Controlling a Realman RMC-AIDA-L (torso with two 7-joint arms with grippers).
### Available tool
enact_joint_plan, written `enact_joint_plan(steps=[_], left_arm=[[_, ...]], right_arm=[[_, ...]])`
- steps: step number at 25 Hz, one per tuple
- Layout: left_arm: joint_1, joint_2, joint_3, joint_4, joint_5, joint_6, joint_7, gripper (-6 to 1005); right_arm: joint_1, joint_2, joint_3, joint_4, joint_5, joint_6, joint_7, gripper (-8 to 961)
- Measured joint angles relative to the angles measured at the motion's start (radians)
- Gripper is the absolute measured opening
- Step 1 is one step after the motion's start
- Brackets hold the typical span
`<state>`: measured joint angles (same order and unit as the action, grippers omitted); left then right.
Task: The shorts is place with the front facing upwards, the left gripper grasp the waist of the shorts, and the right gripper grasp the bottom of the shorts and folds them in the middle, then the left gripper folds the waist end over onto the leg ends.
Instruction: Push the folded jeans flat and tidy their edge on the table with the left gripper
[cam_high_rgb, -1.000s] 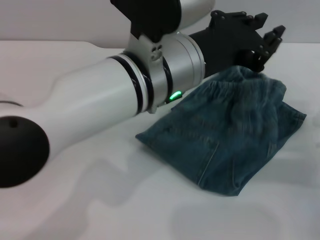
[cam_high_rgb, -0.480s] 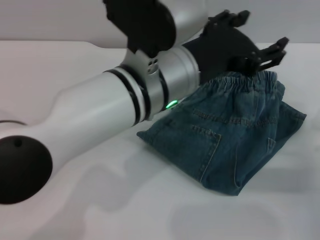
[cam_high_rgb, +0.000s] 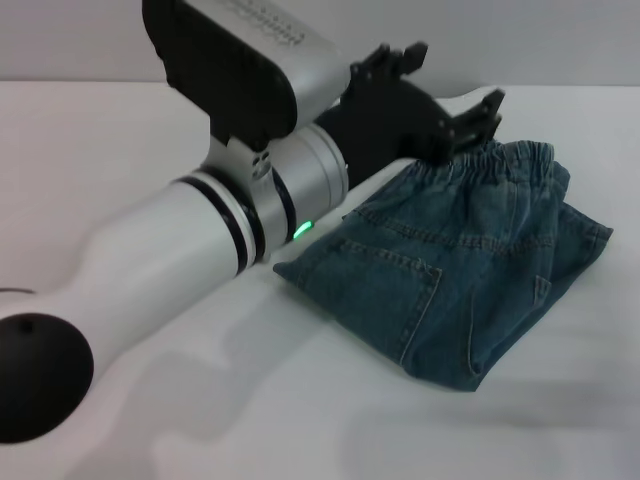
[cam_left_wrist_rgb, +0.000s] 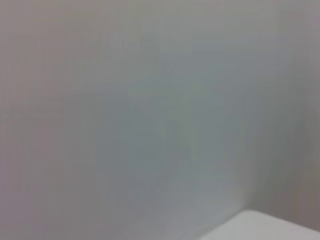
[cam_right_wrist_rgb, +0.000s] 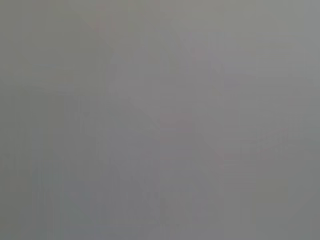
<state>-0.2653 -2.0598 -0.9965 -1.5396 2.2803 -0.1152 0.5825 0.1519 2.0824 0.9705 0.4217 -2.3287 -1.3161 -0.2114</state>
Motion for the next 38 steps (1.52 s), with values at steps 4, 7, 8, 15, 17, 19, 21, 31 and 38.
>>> enact_joint_plan(steps=[4,7,8,15,17,19,21,31,38], left_arm=[[0.021,-0.004,0.063,0.042,-0.032,-0.014,-0.012,840],[0.019,-0.006,0.108,0.077,-0.049,0.004,-0.018,838],[0.015,-0.006,0.125,0.096,-0.059,0.012,-0.019,837],[-0.042,-0.008,0.221,0.261,-0.084,0.193,-0.022,830],[-0.041,-0.006,0.240,0.284,-0.083,0.260,-0.022,816],[-0.033,-0.003,0.243,0.297,-0.083,0.297,-0.025,789],[-0.031,-0.004,0.240,0.315,-0.084,0.326,-0.032,762],[-0.085,-0.004,0.267,0.417,-0.082,0.383,-0.168,445],[-0.022,-0.001,0.336,0.361,-0.074,0.355,-0.204,190]], right_arm=[[-0.008,0.001,-0.023,-0.003,0.001,-0.021,0.000,-1],[-0.011,0.001,-0.023,-0.002,0.002,-0.021,0.000,-2],[-0.016,0.000,-0.023,0.003,0.002,-0.021,0.000,-2],[-0.091,-0.002,-0.030,0.060,0.002,-0.059,0.000,-2],[-0.122,-0.004,-0.033,0.074,0.002,-0.076,0.002,-2],[-0.152,-0.006,-0.035,0.088,0.003,-0.084,0.010,-2],[-0.180,-0.008,-0.035,0.098,0.004,-0.088,0.013,-2],[-0.243,-0.010,0.011,0.036,0.011,-0.109,0.158,-1],[-0.237,-0.007,0.018,0.016,0.013,-0.111,0.165,-1]])
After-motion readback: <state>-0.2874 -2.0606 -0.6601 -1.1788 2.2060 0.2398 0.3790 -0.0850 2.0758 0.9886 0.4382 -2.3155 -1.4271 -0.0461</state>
